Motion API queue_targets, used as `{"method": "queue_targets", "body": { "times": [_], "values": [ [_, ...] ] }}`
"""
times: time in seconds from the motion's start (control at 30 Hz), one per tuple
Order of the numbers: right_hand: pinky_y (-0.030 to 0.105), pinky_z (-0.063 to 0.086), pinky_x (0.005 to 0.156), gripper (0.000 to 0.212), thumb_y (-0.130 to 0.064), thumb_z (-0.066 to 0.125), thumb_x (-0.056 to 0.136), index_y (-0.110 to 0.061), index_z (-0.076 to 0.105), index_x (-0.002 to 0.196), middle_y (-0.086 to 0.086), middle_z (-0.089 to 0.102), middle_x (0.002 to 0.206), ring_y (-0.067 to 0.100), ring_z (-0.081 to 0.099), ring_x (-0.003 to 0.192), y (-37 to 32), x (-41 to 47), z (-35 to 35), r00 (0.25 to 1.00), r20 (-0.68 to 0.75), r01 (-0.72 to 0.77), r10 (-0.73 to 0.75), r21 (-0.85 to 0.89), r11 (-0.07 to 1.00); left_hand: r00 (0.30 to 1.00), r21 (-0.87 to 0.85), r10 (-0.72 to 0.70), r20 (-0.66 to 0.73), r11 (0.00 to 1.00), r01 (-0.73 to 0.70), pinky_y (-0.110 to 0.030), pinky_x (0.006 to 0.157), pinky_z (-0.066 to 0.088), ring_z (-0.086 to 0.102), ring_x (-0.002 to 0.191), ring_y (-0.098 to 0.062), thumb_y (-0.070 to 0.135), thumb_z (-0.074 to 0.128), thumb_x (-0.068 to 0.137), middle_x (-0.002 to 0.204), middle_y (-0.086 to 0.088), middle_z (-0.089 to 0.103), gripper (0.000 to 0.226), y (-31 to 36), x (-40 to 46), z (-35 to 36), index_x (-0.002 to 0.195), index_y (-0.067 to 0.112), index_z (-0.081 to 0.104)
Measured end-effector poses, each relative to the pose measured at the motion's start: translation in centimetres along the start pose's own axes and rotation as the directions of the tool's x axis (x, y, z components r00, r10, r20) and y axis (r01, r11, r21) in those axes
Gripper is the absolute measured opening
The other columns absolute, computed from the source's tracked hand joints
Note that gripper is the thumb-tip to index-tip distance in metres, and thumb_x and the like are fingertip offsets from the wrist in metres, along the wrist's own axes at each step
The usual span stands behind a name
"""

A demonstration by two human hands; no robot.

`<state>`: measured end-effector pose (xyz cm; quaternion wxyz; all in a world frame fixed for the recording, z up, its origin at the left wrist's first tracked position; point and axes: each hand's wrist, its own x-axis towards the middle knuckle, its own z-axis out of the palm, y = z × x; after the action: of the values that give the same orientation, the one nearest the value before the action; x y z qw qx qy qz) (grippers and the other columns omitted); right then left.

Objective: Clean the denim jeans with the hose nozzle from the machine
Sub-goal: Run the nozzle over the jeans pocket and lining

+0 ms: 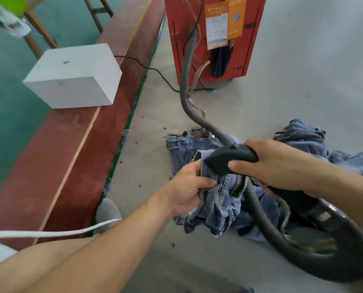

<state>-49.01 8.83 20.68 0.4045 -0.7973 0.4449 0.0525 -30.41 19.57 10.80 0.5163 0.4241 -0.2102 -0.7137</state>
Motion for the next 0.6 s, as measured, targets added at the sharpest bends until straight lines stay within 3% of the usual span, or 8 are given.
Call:
{"method": "queue_targets", "body": {
  "times": [0.1, 0.17, 0.27, 0.37, 0.5, 0.6],
  "values": [
    [0.027, 0.05, 0.04, 0.025, -0.044, 0.068, 0.097, -0.021, 0.06, 0.094, -0.001, 0.063, 0.059, 0.012, 0.058, 0.04, -0.5, 1.4, 0.6, 0.992, -0.121, -0.017, 0.031, 0.114, 0.993, 0.999, 0.202, -0.038, 0.032, 0.979, 0.031, -0.053, 0.099, 0.048, 0.065, 0.103, -0.03, -0.015, 0.053, 0.08, 0.109, -0.014, 0.069, 0.052, -0.8, -0.5, 1.3, 0.129, 0.0, 0.058],
    [0.032, 0.052, 0.042, 0.026, -0.042, 0.067, 0.099, -0.018, 0.058, 0.095, 0.003, 0.063, 0.059, 0.018, 0.059, 0.042, -0.3, 1.7, -0.1, 0.982, -0.17, -0.052, 0.087, 0.2, 0.978, 0.998, 0.265, -0.058, 0.023, 0.963, 0.05, -0.044, 0.098, 0.052, 0.068, 0.106, -0.027, -0.017, 0.052, 0.079, 0.109, -0.009, 0.072, 0.053, -1.0, -0.8, 1.9, 0.127, 0.005, 0.06],
    [0.026, 0.049, 0.041, 0.029, -0.048, 0.068, 0.095, -0.02, 0.06, 0.093, -0.002, 0.062, 0.05, 0.017, 0.06, 0.041, 0.5, 0.5, -1.3, 0.996, -0.05, -0.065, 0.071, 0.113, 0.991, 0.994, 0.157, -0.106, -0.023, 0.982, 0.109, -0.059, 0.11, 0.041, 0.059, 0.119, -0.04, -0.025, 0.047, 0.076, 0.122, -0.022, 0.064, 0.069, -0.2, -0.8, 1.5, 0.139, 0.002, 0.054],
    [0.021, 0.047, 0.041, 0.027, -0.054, 0.07, 0.092, -0.028, 0.061, 0.09, -0.005, 0.065, 0.053, 0.013, 0.062, 0.041, 0.2, -0.4, -0.9, 0.994, 0.077, -0.075, 0.075, -0.007, 0.997, 0.995, 0.094, -0.101, 0.016, 0.991, 0.099, -0.063, 0.108, 0.04, 0.059, 0.118, -0.04, -0.026, 0.047, 0.072, 0.125, -0.023, 0.062, 0.079, -0.1, -0.9, 1.2, 0.144, 0.007, 0.051],
    [0.029, 0.049, 0.042, 0.025, -0.044, 0.07, 0.096, -0.02, 0.064, 0.093, 0.0, 0.062, 0.056, 0.016, 0.058, 0.042, -0.2, 1.3, 0.6, 0.995, -0.079, -0.054, 0.065, 0.137, 0.989, 0.994, 0.253, -0.107, 0.021, 0.962, 0.099, -0.061, 0.108, 0.041, 0.06, 0.114, -0.035, -0.019, 0.05, 0.066, 0.117, -0.017, 0.064, 0.073, -1.1, -1.3, 2.0, 0.134, 0.007, 0.059],
    [0.031, 0.05, 0.042, 0.024, -0.039, 0.069, 0.098, -0.017, 0.061, 0.095, -0.001, 0.059, 0.052, 0.018, 0.056, 0.04, 0.4, 1.3, -0.5, 0.99, -0.082, -0.092, 0.113, 0.221, 0.971, 0.991, 0.202, -0.133, -0.01, 0.97, 0.133, -0.051, 0.095, 0.05, 0.063, 0.104, -0.034, -0.023, 0.044, 0.072, 0.11, -0.017, 0.066, 0.06, -1.0, -1.3, 2.0, 0.123, 0.002, 0.062]
  ]
}}
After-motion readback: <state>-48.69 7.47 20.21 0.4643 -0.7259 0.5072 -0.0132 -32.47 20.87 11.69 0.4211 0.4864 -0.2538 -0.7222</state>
